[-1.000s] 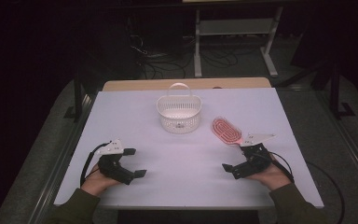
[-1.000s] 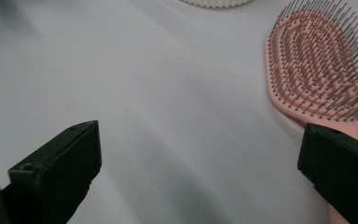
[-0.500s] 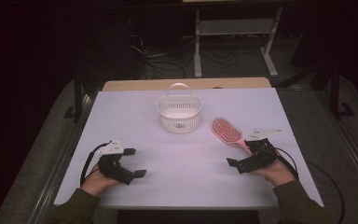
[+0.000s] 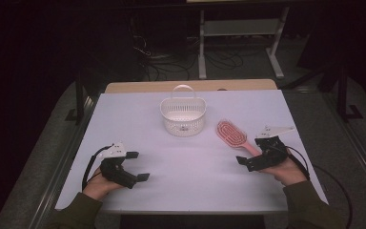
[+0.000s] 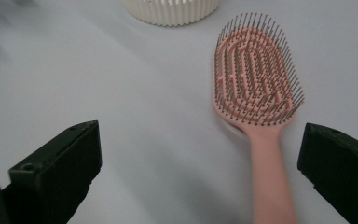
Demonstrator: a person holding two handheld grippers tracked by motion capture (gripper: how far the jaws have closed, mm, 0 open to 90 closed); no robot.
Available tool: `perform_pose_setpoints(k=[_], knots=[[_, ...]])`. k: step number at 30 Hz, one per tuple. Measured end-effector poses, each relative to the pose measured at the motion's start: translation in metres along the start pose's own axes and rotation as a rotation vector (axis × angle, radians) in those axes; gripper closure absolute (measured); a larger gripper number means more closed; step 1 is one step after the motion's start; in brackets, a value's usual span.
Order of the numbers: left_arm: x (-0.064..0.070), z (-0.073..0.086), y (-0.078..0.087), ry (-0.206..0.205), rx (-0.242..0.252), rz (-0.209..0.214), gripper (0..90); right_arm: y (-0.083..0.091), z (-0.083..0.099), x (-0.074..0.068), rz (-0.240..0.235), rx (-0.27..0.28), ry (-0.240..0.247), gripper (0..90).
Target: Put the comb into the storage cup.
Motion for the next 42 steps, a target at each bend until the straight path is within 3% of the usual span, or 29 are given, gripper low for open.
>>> perform_pose_setpoints(k=[15, 42], knots=[[0.0, 0.0, -0.001, 0.005, -0.003, 0.0, 0.4, 0.009, -0.01, 0.019, 0.01, 0.015, -0.023, 0.0], [-0.001, 0.001, -0.001, 0.006, -0.002, -0.001, 0.3, 0.005, -0.036, 0.048, -0.012, 0.039, -0.03, 0.0]])
Point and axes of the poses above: each handheld gripper's, and its own axes: y roughly backward along the jaws, z roughly out of its underside, x roughly to its right, the point moved 6 cm from there along -y, roughly forward along the jaws, and after that the axes turned 1 degree about y, right-handed, at the moved point
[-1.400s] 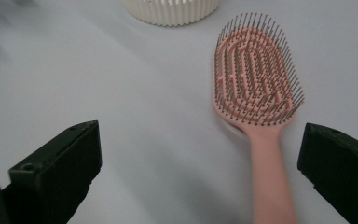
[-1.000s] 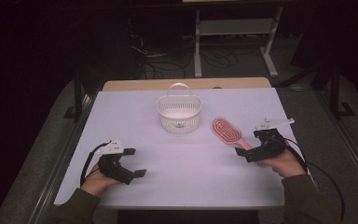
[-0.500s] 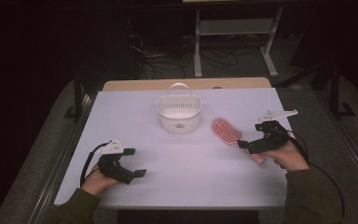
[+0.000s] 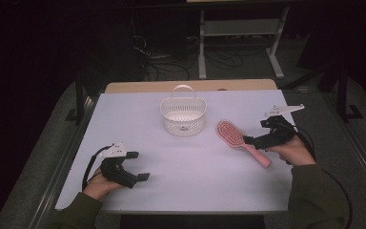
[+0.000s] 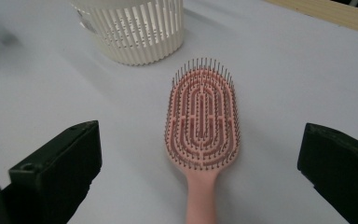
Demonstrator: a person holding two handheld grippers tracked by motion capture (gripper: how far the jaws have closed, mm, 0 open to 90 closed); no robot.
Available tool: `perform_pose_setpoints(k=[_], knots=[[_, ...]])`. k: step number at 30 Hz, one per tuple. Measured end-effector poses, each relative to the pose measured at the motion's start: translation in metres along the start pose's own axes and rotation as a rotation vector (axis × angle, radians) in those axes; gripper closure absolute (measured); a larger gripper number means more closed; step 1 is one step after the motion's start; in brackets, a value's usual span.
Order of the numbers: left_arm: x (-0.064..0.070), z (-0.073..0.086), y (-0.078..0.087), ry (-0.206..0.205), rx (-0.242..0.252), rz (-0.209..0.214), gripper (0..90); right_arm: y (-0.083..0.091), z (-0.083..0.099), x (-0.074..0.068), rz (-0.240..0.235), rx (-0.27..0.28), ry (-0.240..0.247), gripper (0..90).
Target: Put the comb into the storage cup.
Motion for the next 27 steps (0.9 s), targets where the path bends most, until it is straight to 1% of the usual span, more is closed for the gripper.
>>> perform_pose_setpoints(k=[6, 9, 16, 21, 27], knots=[[0.0, 0.0, 0.0, 0.0, -0.001, 0.004, 0.3, -0.007, -0.004, 0.006, 0.006, -0.006, -0.001, 0.0], [0.0, 0.0, -0.001, -0.001, -0.001, 0.004, 0.3, -0.01, -0.004, 0.007, 0.014, -0.006, 0.001, 0.0], [0.002, 0.0, 0.0, -0.01, 0.0, 0.006, 0.3, -0.013, 0.0, 0.004, 0.015, -0.022, 0.006, 0.0], [0.002, -0.001, 0.0, -0.01, 0.002, 0.004, 0.3, -0.016, 0.004, 0.001, 0.015, -0.045, 0.005, 0.0], [0.002, 0.0, 0.0, -0.011, 0.001, 0.005, 0.3, -0.017, 0.005, -0.002, 0.011, -0.058, 0.019, 0.0]])
Point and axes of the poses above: each handheld gripper's, and its own axes: y roughly backward along the jaws, z roughly out of its underside, x roughly to its right, the point moved 6 cm from there along -y, roughly forward along the jaws, and after that the axes turned 1 degree about y, right-handed, at the moved point
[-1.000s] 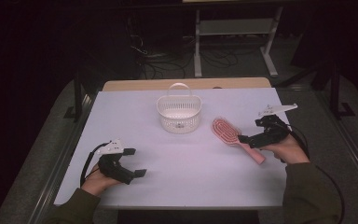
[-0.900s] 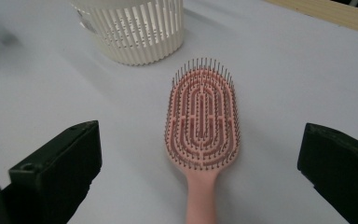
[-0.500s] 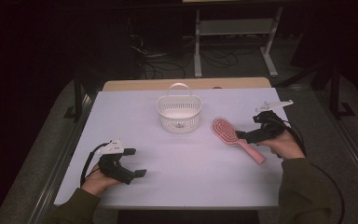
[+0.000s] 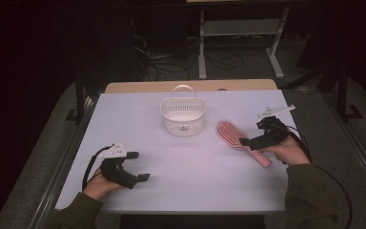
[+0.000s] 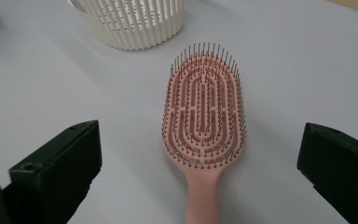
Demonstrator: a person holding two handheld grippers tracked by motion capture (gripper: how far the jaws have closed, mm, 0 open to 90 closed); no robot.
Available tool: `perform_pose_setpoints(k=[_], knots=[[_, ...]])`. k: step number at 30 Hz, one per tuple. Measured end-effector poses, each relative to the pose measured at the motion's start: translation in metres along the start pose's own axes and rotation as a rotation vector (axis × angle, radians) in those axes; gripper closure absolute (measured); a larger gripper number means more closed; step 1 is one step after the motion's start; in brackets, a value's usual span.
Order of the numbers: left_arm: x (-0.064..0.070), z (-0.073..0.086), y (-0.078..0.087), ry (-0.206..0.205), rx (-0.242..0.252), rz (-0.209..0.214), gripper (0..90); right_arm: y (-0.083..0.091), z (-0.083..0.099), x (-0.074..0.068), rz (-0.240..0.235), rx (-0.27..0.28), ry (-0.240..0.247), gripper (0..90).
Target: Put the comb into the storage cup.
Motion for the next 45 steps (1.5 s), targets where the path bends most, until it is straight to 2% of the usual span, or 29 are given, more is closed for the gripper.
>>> perform_pose_setpoints(k=[15, 24, 35, 45], knots=[[0.0, 0.0, -0.001, -0.004, -0.003, 0.001, 0.4, 0.001, 0.004, -0.005, -0.006, -0.037, 0.014, 0.0], [0.001, 0.0, 0.0, -0.004, -0.004, 0.002, 0.3, -0.001, 0.009, -0.007, -0.01, -0.089, 0.027, 0.0], [0.001, 0.0, 0.0, -0.003, -0.003, 0.002, 0.3, -0.003, 0.013, -0.009, -0.01, -0.128, 0.036, 0.0], [0.001, 0.0, 0.0, -0.002, -0.003, 0.002, 0.3, -0.008, 0.019, -0.009, 0.004, -0.184, 0.053, 0.0]])
Point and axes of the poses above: each handheld gripper's, and its own axes: y roughly backward along the jaws, z roughly out of its underside, x roughly to its right, the point moved 6 cm from there along -y, roughly forward along the jaws, and after that the axes turned 1 degree about y, right-handed, at the moved point
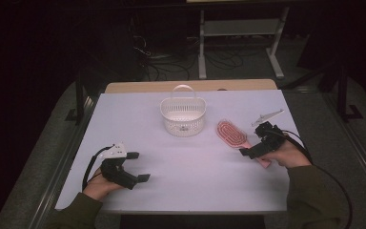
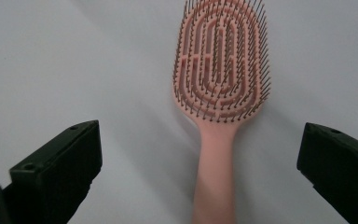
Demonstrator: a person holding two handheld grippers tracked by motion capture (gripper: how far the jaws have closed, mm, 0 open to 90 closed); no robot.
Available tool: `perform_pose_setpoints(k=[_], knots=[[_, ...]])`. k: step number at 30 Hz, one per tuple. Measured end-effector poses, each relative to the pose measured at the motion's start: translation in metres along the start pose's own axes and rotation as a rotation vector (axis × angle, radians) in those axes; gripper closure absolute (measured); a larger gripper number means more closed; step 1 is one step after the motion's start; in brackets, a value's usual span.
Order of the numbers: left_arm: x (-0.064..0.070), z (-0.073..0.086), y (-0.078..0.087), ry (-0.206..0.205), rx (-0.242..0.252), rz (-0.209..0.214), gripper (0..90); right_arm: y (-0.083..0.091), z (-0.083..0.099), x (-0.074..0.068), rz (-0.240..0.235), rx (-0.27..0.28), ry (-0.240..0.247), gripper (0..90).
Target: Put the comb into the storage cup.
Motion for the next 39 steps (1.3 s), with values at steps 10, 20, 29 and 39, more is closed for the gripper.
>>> perform_pose_setpoints(k=[10, 20, 29, 39], knots=[[0.0, 0.0, 0.0, -0.001, -0.001, 0.0, 0.3, -0.006, 0.005, 0.0, 0.012, -0.055, 0.011, 0.0], [0.0, 0.0, 0.0, -0.001, -0.001, 0.002, 0.3, -0.01, 0.008, -0.001, 0.015, -0.09, 0.019, 0.1], [0.0, 0.0, 0.0, -0.003, -0.003, 0.001, 0.3, -0.014, 0.012, -0.002, 0.014, -0.128, 0.028, 1.9], [0.0, 0.001, 0.0, -0.003, -0.006, 0.003, 0.4, -0.016, 0.014, 0.0, 0.027, -0.151, 0.012, 7.5]])
Point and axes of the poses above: each handheld gripper's, and its own axes: y roughly backward along the jaws, z roughly out of its underside, x roughly to its right, the point moved 6 cm from there along -y, roughly forward along the jaws, and after that the axes turned 1 degree about y, right-handed, at the moved point
